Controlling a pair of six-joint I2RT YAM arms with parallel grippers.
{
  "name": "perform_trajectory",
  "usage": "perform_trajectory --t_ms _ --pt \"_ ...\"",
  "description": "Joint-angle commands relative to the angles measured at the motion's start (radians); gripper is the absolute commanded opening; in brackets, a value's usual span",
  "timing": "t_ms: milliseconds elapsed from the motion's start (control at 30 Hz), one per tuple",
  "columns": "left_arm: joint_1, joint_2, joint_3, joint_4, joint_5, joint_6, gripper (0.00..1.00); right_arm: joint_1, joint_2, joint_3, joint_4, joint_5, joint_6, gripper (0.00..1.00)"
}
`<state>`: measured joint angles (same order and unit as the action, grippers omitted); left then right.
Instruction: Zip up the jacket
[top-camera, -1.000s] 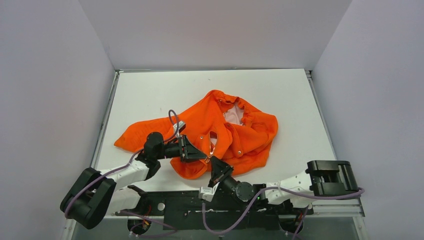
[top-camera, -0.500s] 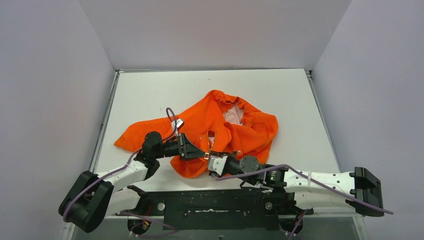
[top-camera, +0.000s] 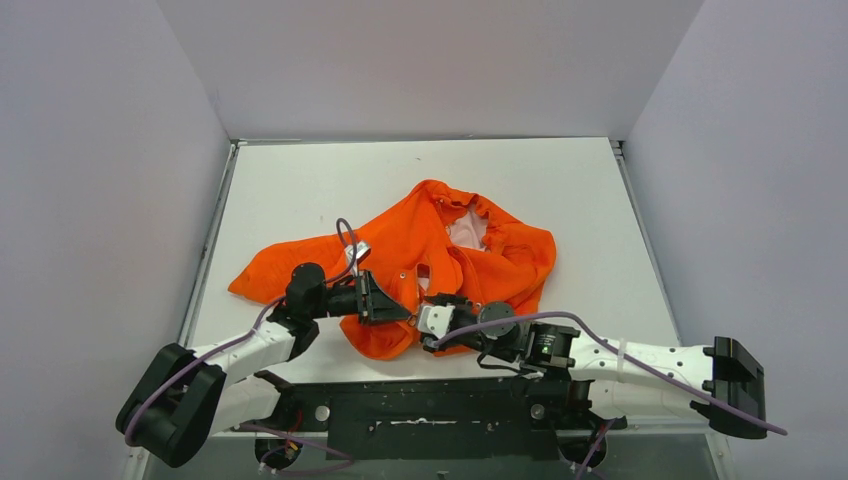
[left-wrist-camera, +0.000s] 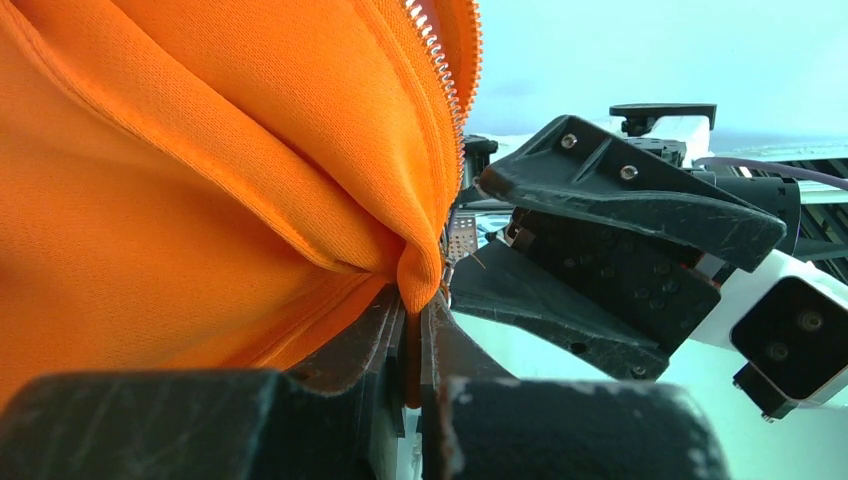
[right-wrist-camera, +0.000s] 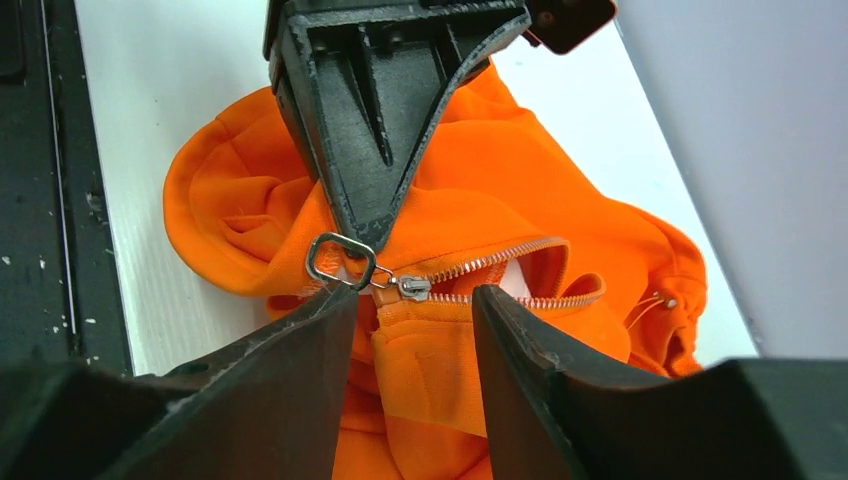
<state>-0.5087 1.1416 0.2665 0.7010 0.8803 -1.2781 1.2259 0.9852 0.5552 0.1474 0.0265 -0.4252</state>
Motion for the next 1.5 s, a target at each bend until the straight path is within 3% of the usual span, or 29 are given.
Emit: perform_trajectory --t_ms 0,200,467,733,1033,1233,1467 --pt "-0.005 0.006 0.026 0.062 0.050 -0.010 0.00 0.057 -0.043 0.024 0.043 0.048 -0.100 0.52" --pt "-0.005 0.031 0.024 0.097 0.051 -0.028 0.00 0.163 -0.046 0.019 0.011 0.147 -0.261 0.63" --pt "-0.005 0.035 0.019 0.110 0.056 -0.036 0.00 0.282 -0.005 0.017 -0.054 0.331 -0.387 0.65" --pt "-0.005 0.029 0.017 0.111 0.054 -0.039 0.00 0.361 0.134 -0.061 0.181 0.558 -0.600 0.64" --pt "-0.005 0.030 0.014 0.112 0.057 -0.041 0.00 0.366 0.243 -0.094 0.386 0.626 -0.739 0.59" --pt "-0.005 0.027 0.013 0.112 0.059 -0.041 0.00 0.366 0.250 -0.093 0.428 0.637 -0.751 0.42" --pt "-0.005 0.032 0.015 0.114 0.057 -0.040 0.00 0.371 0.200 -0.075 0.381 0.639 -0.695 0.02"
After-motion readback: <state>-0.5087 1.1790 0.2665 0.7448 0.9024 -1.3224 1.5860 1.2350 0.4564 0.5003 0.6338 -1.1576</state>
